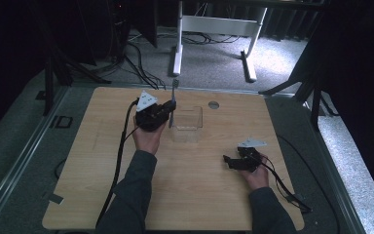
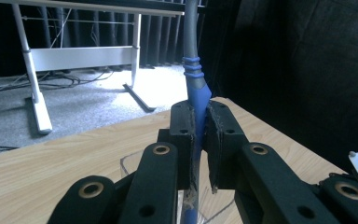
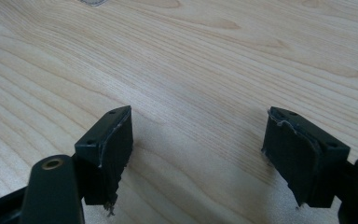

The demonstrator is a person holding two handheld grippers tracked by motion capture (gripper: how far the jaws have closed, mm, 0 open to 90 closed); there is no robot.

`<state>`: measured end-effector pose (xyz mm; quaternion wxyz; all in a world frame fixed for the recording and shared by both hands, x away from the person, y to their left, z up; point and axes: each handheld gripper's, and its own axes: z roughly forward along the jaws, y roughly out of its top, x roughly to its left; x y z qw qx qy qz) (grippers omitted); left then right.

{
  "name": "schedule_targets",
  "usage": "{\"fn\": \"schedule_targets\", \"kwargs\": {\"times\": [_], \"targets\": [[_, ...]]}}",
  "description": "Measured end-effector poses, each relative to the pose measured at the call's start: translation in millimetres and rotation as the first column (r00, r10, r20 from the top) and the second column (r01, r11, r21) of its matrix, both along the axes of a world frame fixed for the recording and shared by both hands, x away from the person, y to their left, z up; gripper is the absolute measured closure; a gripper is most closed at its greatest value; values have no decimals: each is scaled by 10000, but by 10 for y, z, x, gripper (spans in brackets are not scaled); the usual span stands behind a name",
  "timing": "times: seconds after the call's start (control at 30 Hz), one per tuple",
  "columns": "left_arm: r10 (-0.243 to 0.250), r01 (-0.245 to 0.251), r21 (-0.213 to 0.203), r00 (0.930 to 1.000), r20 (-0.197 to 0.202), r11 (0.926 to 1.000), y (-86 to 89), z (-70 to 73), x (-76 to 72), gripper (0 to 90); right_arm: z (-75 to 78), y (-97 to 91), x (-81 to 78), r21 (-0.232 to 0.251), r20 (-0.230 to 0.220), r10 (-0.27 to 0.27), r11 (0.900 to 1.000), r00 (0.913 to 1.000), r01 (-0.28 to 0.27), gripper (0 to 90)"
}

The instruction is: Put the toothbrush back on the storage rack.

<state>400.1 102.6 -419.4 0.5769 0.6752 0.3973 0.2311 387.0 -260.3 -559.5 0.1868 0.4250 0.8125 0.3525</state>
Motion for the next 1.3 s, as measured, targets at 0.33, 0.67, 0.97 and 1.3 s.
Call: {"fn": "schedule_targets", "kwargs": {"times": [0.33, 0.67, 0.97, 1.3], "targets": [[60, -56, -93, 9990, 436, 9999, -66, -44, 51, 818, 0, 0, 0, 0, 1, 1, 10000, 10000, -1, 236], [284, -281, -69, 9982, 528, 9996, -109, -106, 101, 817, 0, 0, 0, 0, 0, 2, 10000, 10000, -2, 236], [313, -318, 119, 9986, 435, 9994, -139, -173, 182, 817, 0, 0, 0, -1, 2, 3, 10000, 10000, -3, 236], [286, -293, 327, 9993, 223, 9990, -160, -258, 250, 817, 0, -1, 0, -13, 2, 10, 10000, 10000, -10, 236]]}}
